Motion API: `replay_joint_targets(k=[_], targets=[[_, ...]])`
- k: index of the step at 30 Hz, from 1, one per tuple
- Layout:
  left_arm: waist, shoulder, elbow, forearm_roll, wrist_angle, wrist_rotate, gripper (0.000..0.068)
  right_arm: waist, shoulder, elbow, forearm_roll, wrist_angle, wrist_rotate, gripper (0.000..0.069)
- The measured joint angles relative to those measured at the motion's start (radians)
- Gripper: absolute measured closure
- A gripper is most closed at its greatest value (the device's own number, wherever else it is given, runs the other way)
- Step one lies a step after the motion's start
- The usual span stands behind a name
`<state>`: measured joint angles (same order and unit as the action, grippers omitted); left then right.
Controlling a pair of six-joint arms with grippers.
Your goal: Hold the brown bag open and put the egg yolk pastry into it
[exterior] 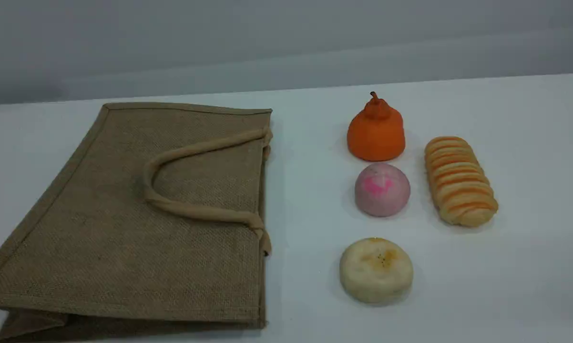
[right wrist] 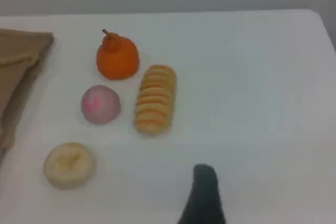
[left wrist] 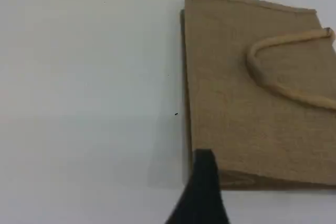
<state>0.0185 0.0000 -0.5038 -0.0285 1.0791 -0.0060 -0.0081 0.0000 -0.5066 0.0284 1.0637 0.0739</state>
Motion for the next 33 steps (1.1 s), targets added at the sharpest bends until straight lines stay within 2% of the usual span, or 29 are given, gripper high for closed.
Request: replay_joint_targets(k=[30,33], targets=[[-0.002,0.0,0.0,0.0,0.0,0.006,0.0125,0.0,0.0,0.0,0.038,-0.003,0.0,0.0181],[-0.002,0.012,-0.027,-0.009,-0.03,0.016,0.0125,0.0,0.0,-0.002,0.045,-0.01,-0.027,0.0181]])
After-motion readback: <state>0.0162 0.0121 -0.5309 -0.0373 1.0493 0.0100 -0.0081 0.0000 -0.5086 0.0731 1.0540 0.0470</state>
